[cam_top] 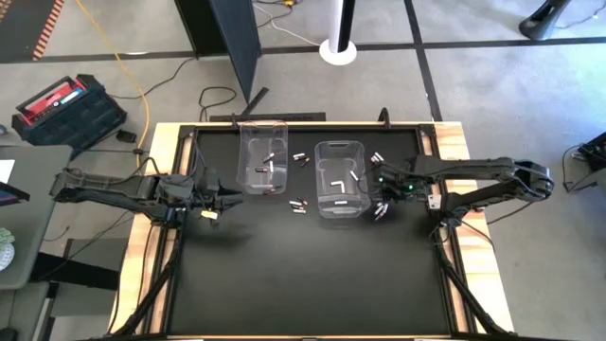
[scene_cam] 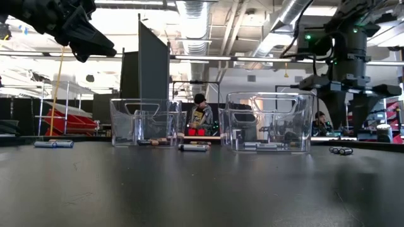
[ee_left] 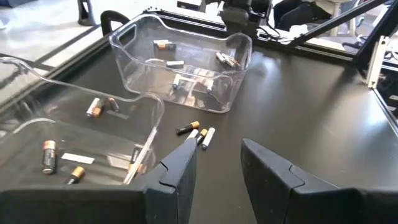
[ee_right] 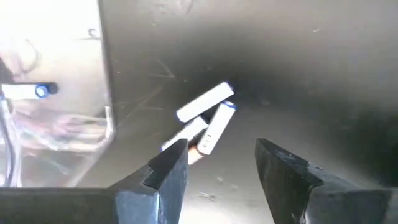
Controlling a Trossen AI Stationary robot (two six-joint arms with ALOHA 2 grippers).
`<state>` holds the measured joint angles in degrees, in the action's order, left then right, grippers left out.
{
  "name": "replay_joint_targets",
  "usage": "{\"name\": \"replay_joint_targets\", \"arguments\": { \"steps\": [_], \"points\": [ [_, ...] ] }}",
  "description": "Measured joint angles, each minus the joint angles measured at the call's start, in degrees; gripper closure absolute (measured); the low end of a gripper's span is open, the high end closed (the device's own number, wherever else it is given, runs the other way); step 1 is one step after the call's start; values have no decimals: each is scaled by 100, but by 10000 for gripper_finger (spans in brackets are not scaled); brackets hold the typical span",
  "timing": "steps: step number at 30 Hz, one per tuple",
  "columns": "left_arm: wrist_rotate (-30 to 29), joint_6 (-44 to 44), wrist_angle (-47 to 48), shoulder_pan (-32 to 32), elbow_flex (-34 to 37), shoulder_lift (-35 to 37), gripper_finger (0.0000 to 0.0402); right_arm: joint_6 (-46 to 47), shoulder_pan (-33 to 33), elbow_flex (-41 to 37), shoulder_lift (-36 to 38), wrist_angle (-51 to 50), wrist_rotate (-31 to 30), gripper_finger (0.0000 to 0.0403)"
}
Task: Sort batteries
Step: Put the white battery into the right transparent bin
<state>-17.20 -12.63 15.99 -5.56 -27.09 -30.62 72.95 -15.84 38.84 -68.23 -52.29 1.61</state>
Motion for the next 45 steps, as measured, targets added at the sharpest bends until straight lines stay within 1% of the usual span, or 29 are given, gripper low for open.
{"name": "replay_joint_targets", "arguments": {
  "steps": [6,13,19,25,35,41,45],
  "points": [
    [-148,197,-3,0,0,3,283,606,278,-340,-39,259,0,200],
    [-280,237,-3,0,0,5,283,804,396,-517,-43,574,-104,200],
    [-305,252,-5,2,0,5,283,816,376,-722,-33,890,-112,200],
    [-305,245,-7,2,0,5,283,814,376,-749,-35,888,-114,202],
    [-307,237,-26,2,0,5,283,752,376,-751,-37,779,-129,220],
    [-310,224,-39,2,0,5,283,660,376,-758,-42,776,-136,223],
    [-310,199,-41,2,-1,5,283,594,401,-774,39,1007,-191,223]
  ]
}}
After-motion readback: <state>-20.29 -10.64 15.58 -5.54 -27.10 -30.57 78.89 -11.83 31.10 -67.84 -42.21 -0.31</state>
